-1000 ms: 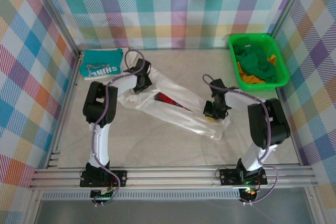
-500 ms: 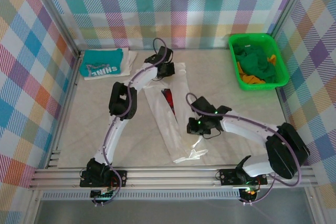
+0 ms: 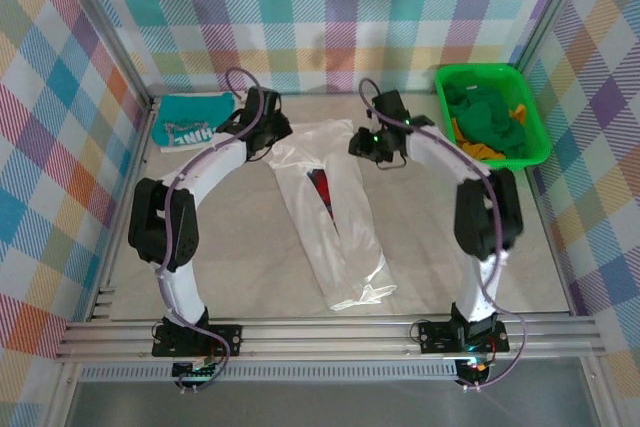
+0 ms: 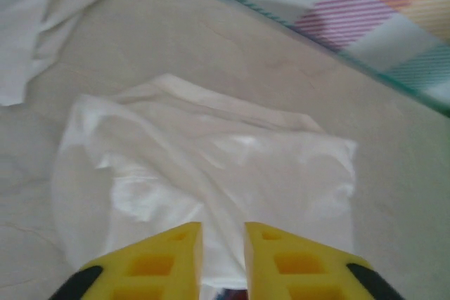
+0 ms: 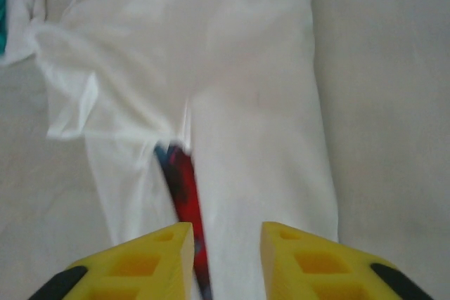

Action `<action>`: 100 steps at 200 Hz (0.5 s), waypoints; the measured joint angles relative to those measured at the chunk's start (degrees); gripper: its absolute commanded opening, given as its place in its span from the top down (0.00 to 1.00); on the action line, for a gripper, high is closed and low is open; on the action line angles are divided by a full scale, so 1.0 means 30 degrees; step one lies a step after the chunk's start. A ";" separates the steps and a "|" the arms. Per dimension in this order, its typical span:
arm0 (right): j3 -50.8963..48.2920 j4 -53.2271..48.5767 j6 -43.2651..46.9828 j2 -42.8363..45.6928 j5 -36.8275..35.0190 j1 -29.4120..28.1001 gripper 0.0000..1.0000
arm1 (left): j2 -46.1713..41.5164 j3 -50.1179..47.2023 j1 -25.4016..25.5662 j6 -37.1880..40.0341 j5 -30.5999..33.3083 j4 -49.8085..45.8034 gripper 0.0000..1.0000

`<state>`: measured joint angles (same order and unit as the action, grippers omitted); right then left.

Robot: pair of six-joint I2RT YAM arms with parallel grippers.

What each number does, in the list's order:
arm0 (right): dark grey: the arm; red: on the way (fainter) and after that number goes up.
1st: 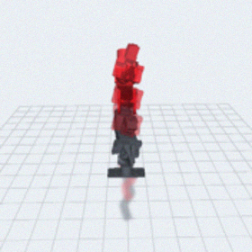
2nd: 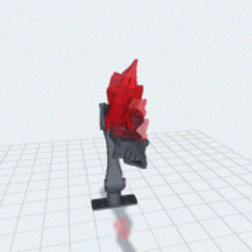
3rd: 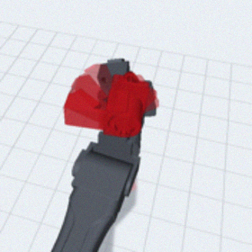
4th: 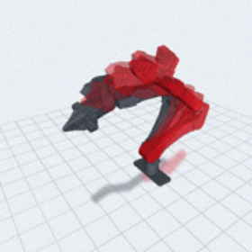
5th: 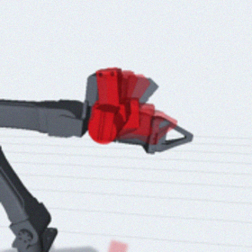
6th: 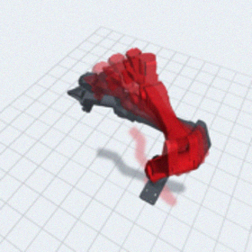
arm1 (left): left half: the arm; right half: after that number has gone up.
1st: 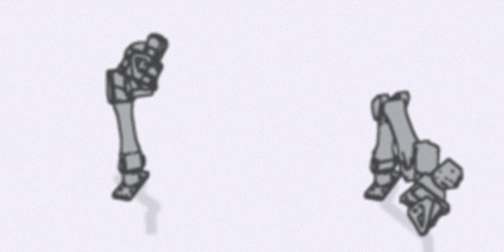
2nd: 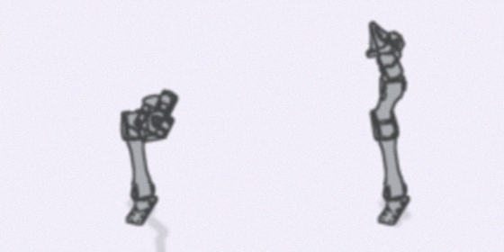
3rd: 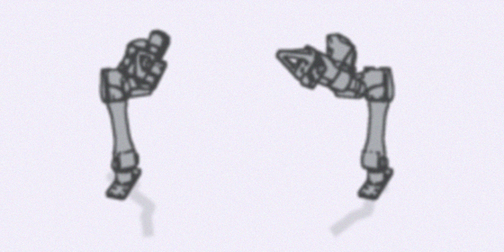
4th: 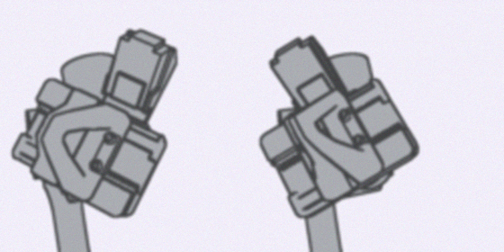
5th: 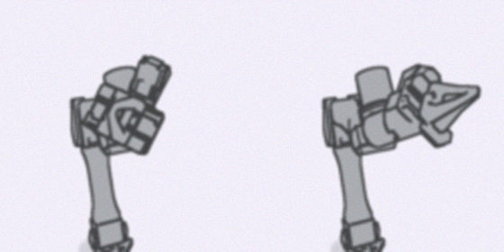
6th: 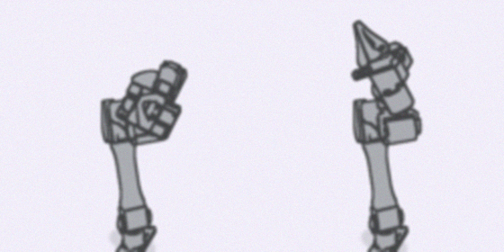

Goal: Fold and stack the t-shirts

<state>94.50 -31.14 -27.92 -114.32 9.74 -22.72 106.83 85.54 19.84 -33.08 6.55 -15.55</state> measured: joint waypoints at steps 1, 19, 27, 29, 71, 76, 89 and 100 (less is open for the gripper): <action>0.0146 -0.0044 0.0036 -0.0117 0.0000 0.0007 0.64 | 0.0022 -0.0036 -0.0029 -0.0066 0.0000 0.0029 0.66; 0.2994 -0.0605 0.0452 -0.2834 0.0219 0.0291 0.64 | 0.0911 -0.0597 -0.0597 -0.0321 -0.0095 0.0036 0.59; 0.4138 -0.0925 0.0605 -0.3934 0.0386 0.0364 0.68 | 0.1537 -0.0583 -0.0780 -0.0444 -0.0175 0.0095 0.62; 0.4328 -0.0962 0.0605 -0.4087 0.0401 0.0379 0.69 | 0.1698 -0.0561 -0.0823 -0.0437 -0.0168 0.0102 0.62; 0.8080 -0.1479 0.0750 -0.7708 0.1865 0.0430 0.79 | 0.5654 0.1741 -0.1093 -0.0568 -0.0852 -0.0350 0.65; 0.8298 -0.1523 0.0714 -0.7956 0.1974 0.0430 0.79 | 0.6207 0.2310 -0.1093 -0.0597 -0.0903 -0.0539 0.66; 0.8765 -0.1501 0.0568 -0.8502 0.2157 0.0430 0.79 | 0.7541 0.4000 -0.1151 -0.0619 -0.1115 -0.1144 0.68; 0.8896 -0.1413 0.0401 -0.8786 0.2280 0.0430 0.80 | 0.8670 0.5719 -0.1166 -0.0612 -0.1326 -0.1559 0.70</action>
<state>121.19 -35.38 -26.72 -140.68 16.58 -21.43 132.84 102.69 16.34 -34.92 2.57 -20.23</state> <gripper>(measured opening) 0.206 0.317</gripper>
